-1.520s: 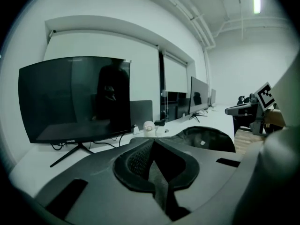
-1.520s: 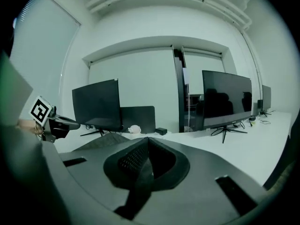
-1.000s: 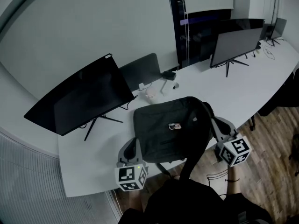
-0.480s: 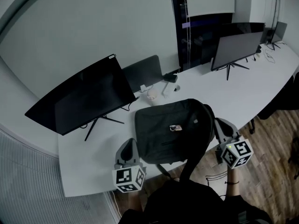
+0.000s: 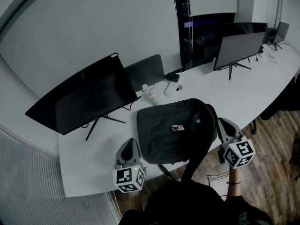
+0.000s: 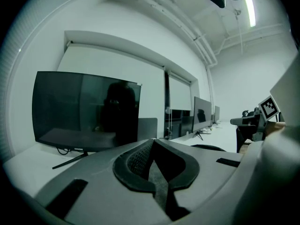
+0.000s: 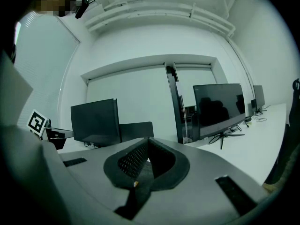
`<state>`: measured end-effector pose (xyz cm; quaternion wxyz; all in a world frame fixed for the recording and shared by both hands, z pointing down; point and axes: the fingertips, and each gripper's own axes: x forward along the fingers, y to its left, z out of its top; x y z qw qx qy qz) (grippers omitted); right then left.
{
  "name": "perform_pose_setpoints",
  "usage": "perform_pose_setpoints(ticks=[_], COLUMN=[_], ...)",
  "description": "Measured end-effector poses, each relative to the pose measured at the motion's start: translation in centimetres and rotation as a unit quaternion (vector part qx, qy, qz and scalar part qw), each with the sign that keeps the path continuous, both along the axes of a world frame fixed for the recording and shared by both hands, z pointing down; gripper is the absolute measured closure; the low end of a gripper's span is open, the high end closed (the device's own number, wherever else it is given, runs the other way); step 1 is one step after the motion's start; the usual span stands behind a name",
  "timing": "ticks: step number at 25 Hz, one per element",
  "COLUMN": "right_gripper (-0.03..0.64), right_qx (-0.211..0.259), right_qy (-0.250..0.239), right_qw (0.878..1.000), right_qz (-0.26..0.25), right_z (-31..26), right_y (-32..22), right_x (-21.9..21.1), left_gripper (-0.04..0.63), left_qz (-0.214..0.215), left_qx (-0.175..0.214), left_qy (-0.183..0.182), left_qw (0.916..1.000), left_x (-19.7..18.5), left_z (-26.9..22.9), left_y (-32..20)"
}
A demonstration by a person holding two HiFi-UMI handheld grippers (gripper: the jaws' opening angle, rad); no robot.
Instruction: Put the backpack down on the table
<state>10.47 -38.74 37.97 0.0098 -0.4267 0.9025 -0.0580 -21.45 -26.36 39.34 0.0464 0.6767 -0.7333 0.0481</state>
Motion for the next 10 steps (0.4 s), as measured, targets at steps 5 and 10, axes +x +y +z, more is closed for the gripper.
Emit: perform_pose_setpoints(ticks=[5,10], right_gripper=[0.603,0.603], right_qx=[-0.004,0.003], right_qy=[0.003,0.015], right_qw=[1.000,1.000], right_qz=[0.003,0.008], right_z=[0.33,0.35], right_y=[-0.11,-0.15], right_x=[-0.21,-0.27], left_gripper=[0.580,0.579], left_qz=[-0.001,-0.001], left_qx=[-0.003,-0.012], left_qy=[0.001,-0.002], left_qw=[1.0000,0.9999], left_x=[-0.39,-0.57], left_z=[0.19,0.75], left_y=[-0.05,-0.06])
